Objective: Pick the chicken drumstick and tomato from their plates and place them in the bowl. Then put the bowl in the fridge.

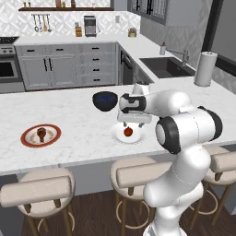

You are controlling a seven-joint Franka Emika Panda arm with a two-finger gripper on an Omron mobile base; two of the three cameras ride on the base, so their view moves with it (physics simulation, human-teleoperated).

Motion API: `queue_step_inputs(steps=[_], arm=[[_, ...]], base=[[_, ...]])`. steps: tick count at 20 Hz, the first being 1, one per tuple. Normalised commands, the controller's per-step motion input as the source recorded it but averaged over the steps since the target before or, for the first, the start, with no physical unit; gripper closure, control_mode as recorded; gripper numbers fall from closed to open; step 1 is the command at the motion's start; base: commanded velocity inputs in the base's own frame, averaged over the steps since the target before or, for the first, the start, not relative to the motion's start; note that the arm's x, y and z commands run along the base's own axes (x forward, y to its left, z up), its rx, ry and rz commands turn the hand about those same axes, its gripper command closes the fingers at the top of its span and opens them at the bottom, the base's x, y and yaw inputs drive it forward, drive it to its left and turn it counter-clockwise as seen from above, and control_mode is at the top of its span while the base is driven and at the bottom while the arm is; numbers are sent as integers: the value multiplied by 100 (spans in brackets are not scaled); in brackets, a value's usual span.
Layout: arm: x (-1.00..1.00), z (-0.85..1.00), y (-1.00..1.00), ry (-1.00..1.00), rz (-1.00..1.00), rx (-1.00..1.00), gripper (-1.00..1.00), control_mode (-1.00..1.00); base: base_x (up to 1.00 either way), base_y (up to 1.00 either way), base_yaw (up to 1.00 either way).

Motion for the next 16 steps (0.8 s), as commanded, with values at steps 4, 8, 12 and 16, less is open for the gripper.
queue_step_inputs(steps=[4, 8, 12, 16], arm=[[36, -33, 0, 0, 0, 0, -100, -100], [29, -39, 0, 0, 0, 0, -100, -100], [36, -30, 3, 0, 0, 0, -100, -100], [-2, -11, 3, 0, 0, 0, -100, -100]], base=[[0, 0, 0], [0, 0, 0], [0, 0, 0], [0, 0, 0]])
